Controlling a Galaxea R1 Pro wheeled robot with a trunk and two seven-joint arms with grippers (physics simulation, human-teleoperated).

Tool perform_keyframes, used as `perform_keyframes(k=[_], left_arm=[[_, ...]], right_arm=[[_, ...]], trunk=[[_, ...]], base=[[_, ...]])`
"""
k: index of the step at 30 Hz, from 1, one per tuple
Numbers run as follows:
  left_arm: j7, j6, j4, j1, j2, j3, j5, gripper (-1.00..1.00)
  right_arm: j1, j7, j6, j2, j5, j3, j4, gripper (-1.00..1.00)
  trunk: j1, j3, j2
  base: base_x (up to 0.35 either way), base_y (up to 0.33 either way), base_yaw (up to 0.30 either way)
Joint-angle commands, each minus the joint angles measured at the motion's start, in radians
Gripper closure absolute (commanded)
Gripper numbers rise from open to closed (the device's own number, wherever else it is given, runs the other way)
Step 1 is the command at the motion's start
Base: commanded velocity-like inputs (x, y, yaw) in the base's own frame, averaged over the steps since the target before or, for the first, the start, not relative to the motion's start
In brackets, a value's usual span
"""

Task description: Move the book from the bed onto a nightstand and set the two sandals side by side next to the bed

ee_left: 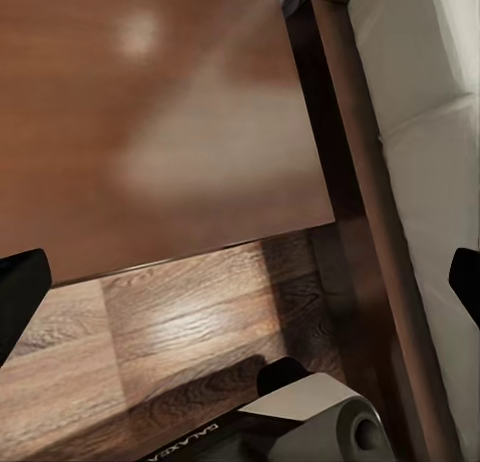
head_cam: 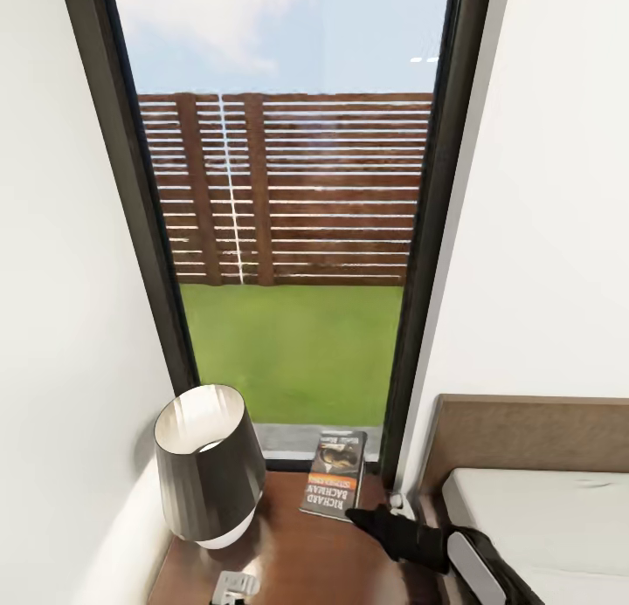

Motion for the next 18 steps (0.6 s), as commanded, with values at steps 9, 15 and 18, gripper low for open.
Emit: perform_keyframes(k=[9,15,18], left_arm=[[-0.006,-0.002,0.005,-0.001,-0.025,0.01,-0.004,-1.0],[-0.007,-0.002,0.005,-0.001,-0.025,0.01,-0.004,-1.0],[-0.007,-0.002,0.005,-0.001,-0.025,0.01,-0.004,-1.0]], right_arm=[[-0.022,-0.203,-0.095,0.102,-0.027,0.003,0.01,1.0],[-0.022,-0.203,-0.118,0.104,-0.061,-0.005,0.012,1.0],[-0.022,-0.202,-0.117,0.103,-0.159,-0.012,0.012,1.0]], trunk=[[0.0,-0.002,-0.001],[0.0,-0.002,-0.001],[0.0,-0.002,-0.001]], base=[[0.0,0.0,0.0],[0.0,0.0,0.0],[0.0,0.0,0.0]])
